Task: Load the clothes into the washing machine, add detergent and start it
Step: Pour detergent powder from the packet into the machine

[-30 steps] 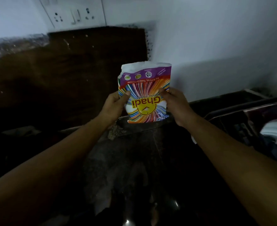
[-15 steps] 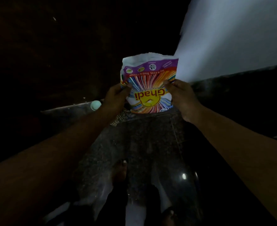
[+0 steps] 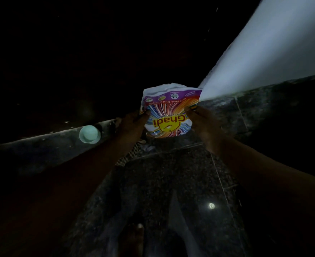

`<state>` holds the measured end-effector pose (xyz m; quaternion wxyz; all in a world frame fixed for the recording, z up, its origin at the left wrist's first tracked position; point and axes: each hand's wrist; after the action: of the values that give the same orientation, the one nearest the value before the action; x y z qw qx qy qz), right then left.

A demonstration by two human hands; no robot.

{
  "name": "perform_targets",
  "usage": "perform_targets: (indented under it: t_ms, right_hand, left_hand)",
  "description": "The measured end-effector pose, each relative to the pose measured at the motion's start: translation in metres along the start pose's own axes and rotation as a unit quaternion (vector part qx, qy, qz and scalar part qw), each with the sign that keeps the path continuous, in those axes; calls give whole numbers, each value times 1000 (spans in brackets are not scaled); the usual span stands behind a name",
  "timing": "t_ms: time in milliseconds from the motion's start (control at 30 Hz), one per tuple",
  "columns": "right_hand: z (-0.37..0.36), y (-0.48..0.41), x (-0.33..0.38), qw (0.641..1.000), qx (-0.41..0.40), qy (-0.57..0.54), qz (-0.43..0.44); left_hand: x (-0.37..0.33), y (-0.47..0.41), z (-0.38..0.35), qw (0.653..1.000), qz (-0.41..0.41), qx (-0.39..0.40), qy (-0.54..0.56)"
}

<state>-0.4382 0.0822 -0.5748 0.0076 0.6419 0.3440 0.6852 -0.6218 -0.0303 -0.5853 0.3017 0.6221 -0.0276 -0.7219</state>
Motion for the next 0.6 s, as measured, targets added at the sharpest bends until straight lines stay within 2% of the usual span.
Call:
perform_targets:
  t_ms: [200,400,467,533,600]
  right_hand:
    - [-8,-52,-26,999,-26,34,2]
    - [-14,-89,-42,992,-86,89,-3]
    - [-14,-98,-44,987,-126,99,9]
    - [-14,-102,-42,988,-129,83,13]
    - [-18,-93,-33,990,-113,80,7]
  left_hand:
    - [30,-45,-7,1000,-7,-12,-14]
    - [41,-72,-6,996,30,-39,-69]
    - [40,-76,-4,992,12,-81,-93]
    - [49,-81,0,991,17,-116,-61]
    - [53,-82,5,994,28,-91,-44]
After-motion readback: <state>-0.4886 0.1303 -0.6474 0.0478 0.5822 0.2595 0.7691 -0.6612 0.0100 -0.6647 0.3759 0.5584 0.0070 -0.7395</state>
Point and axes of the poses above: each hand's wrist, its own y-axis away from the middle knuckle, its own z-axis out of the back of the hand, x = y × z, and after that the axes turned 11 degrees about -y, right-handed
